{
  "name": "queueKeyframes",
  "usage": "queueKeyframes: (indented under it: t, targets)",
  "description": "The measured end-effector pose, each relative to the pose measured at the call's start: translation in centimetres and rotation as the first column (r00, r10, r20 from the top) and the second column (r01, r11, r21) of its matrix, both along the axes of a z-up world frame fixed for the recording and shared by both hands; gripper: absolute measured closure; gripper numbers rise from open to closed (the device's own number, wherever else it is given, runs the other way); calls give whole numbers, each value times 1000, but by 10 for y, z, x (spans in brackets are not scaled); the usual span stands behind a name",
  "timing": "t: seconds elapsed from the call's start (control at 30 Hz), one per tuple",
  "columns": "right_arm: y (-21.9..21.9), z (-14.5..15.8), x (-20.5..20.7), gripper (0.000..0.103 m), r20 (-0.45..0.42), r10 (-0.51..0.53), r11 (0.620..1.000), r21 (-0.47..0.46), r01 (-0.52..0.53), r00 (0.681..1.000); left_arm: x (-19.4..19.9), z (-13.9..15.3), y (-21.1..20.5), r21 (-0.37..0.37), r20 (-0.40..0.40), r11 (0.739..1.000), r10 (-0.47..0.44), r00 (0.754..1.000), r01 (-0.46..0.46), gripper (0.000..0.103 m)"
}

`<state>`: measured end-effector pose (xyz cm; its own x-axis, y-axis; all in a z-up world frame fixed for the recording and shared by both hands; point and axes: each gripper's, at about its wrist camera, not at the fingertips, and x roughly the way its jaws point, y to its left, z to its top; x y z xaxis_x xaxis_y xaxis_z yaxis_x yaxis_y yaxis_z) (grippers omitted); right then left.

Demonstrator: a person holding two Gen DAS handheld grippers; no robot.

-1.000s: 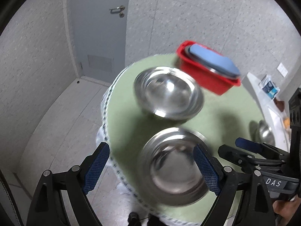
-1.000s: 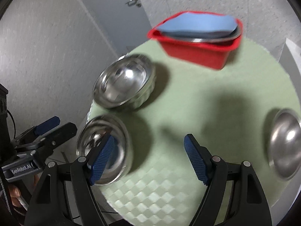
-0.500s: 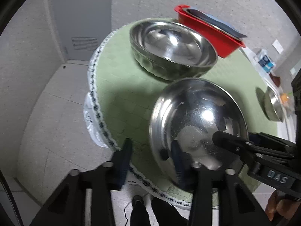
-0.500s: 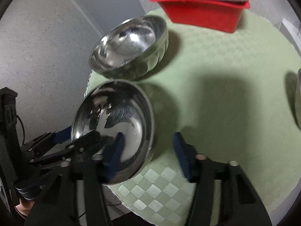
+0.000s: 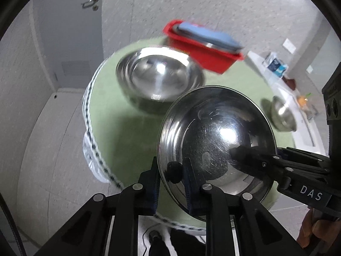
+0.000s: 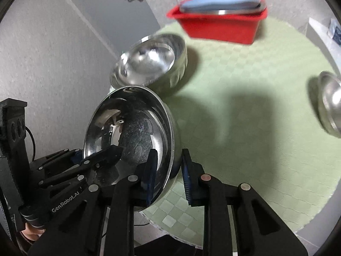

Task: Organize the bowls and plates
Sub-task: 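Carry the steel bowl onto another steel bowl and open both grippers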

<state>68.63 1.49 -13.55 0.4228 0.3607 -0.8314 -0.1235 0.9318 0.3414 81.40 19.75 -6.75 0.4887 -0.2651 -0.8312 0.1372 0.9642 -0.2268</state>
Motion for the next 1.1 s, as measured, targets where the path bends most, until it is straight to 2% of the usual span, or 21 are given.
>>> queueKeyframes:
  t: [0.17,0.37,0.57,0.77,1.1]
  targets:
    - [-4,32,10,81,63,-10,1000,-9,11,998,9,29,6,-32,57,999,-9,998,10,87]
    - [1,45,39,81,99,19,1000,-20,-17,995,35,46,22,-32,95,999,43,995,-40,87]
    - [10,33,83,81,88,81,997,-13,-80,993,64,40,34,-19,83,995,96,992,-95,87]
    - [17,15,122,81,41,134,991,-23,-133,990,94,20,37,-4,31,990,143,989,-143,87]
    - [28,-11,154,80,-30,170,984,-44,-172,985,136,-1,32,19,-33,985,173,984,-172,87]
